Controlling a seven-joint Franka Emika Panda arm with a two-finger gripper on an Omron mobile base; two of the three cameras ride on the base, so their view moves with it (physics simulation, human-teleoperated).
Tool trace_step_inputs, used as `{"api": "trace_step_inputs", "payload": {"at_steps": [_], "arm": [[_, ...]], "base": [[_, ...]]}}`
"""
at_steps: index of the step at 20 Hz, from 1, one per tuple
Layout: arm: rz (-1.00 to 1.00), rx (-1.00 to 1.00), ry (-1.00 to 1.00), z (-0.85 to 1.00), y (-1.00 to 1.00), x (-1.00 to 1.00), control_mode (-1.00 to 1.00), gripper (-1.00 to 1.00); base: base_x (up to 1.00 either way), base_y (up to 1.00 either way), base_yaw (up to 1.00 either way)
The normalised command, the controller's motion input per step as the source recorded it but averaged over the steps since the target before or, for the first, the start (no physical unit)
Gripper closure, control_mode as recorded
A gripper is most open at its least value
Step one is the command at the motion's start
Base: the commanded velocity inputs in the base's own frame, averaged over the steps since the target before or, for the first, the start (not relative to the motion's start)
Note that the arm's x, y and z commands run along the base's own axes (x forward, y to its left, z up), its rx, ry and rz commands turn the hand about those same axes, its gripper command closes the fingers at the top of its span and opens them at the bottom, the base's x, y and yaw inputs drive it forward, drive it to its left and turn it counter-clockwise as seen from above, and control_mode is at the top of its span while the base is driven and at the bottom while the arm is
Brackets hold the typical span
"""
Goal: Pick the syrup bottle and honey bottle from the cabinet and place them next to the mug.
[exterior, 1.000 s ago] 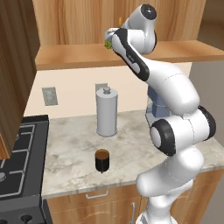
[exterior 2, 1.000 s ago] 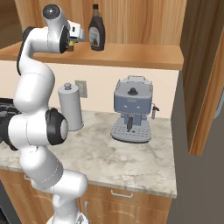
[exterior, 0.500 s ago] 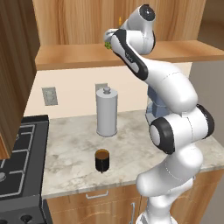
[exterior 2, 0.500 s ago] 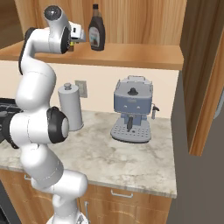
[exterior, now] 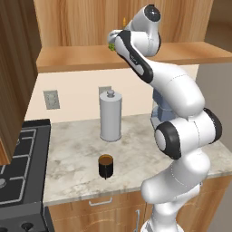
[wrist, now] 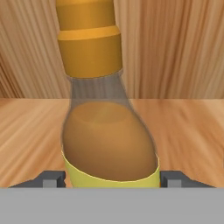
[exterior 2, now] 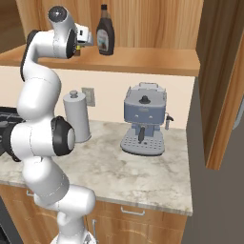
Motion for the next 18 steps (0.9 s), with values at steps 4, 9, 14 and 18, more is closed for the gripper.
{"api": "trace_step_inputs", "payload": {"at_steps": [4,9,14,18], "arm": [[0.0,0.0,0.0,0.0,0.0,0.0,-1.0,1.0],[0.0,0.0,0.0,0.0,-0.01,-0.27,-1.0,1.0],[0.0,0.01,-0.07,0.0,-0.1,-0.77,-1.0,1.0],[0.0,0.03,-0.09,0.0,-0.18,-0.94,-1.0,1.0]], "base": [[0.0,0.0,0.0],[0.0,0.0,0.0],[0.0,0.0,0.0],[0.0,0.0,0.0]]}}
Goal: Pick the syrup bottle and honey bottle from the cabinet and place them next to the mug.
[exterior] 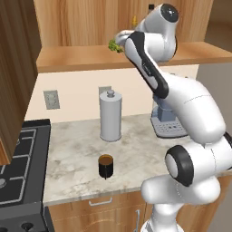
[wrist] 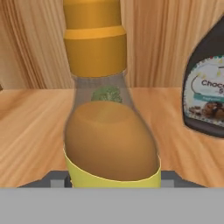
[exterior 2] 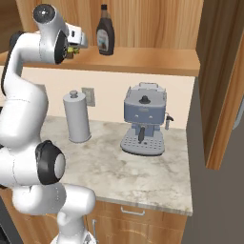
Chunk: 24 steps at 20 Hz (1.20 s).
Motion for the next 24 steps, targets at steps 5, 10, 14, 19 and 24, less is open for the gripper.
{"api": "trace_step_inputs", "payload": {"at_steps": [5,10,14,19,24], "arm": [[0.0,0.01,-0.11,0.0,-0.09,-1.0,-1.0,1.0],[0.0,0.01,-0.1,0.0,-0.1,-0.99,-1.0,1.0],[0.04,0.0,-0.02,0.0,-0.25,-0.72,-1.0,1.0],[0.15,0.0,0.05,-0.03,-0.34,-0.33,-1.0,1.0],[0.2,0.0,0.03,-0.17,-0.1,-0.46,-1.0,1.0]], "base": [[0.0,0.0,0.0],[0.0,0.0,0.0],[0.0,0.0,0.0],[0.0,0.0,0.0],[0.0,0.0,0.0]]}}
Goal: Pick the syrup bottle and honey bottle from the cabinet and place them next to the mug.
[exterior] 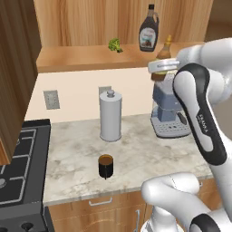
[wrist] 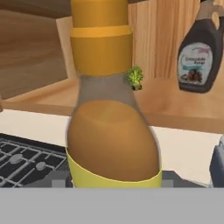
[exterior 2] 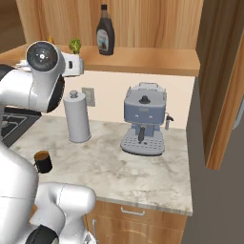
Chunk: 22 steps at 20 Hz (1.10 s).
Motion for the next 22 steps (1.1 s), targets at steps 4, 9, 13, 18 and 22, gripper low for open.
{"api": "trace_step_inputs", "payload": {"at_steps": [4,9,13,18,22], "arm": [[0.2,0.0,0.0,-0.37,-0.01,-0.51,-1.0,1.0],[0.19,0.0,0.0,-0.62,0.0,-0.49,-1.0,1.0],[0.18,0.0,0.0,-0.82,0.0,-0.32,-1.0,1.0],[0.17,0.0,0.0,-0.79,0.11,-0.08,-1.0,1.0],[0.17,0.0,0.0,-0.64,0.53,0.1,-1.0,1.0]], "base": [[0.0,0.0,0.0],[0.0,0.0,0.0],[0.0,0.0,0.0],[0.0,0.0,0.0],[0.0,0.0,0.0]]}}
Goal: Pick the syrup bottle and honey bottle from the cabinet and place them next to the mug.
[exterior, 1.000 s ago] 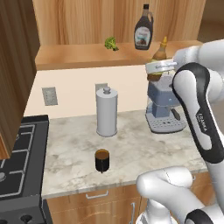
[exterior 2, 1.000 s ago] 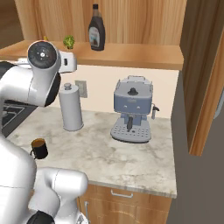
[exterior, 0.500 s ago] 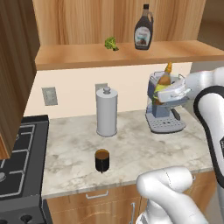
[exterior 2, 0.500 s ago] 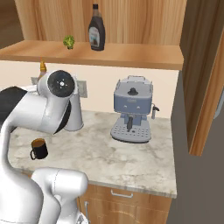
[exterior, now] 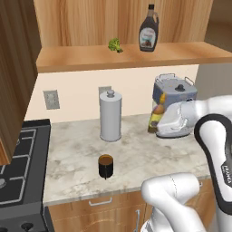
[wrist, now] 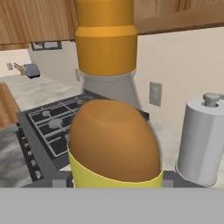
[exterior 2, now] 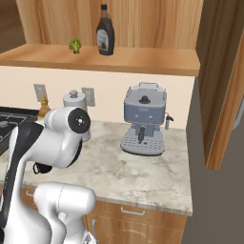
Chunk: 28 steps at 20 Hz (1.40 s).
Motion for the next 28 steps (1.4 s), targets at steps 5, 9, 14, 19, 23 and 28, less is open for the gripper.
{"api": "trace_step_inputs", "payload": {"at_steps": [5,9,14,19,23,28], "arm": [[0.12,0.0,0.01,-0.33,0.48,0.44,-1.0,1.0],[0.07,-0.03,0.11,-0.14,0.03,0.17,-1.0,1.0],[0.01,-0.06,0.12,-0.16,0.0,0.4,-1.0,1.0],[0.0,-0.09,0.16,-0.14,0.0,0.58,-1.0,1.0],[0.0,-0.1,0.15,-0.2,0.0,0.6,-1.0,1.0],[0.0,-0.07,0.04,-0.41,0.04,0.48,-1.0,1.0]], "base": [[0.0,0.0,0.0],[0.0,0.0,0.0],[0.0,0.0,0.0],[0.0,0.0,0.0],[0.0,0.0,0.0],[0.0,0.0,0.0]]}}
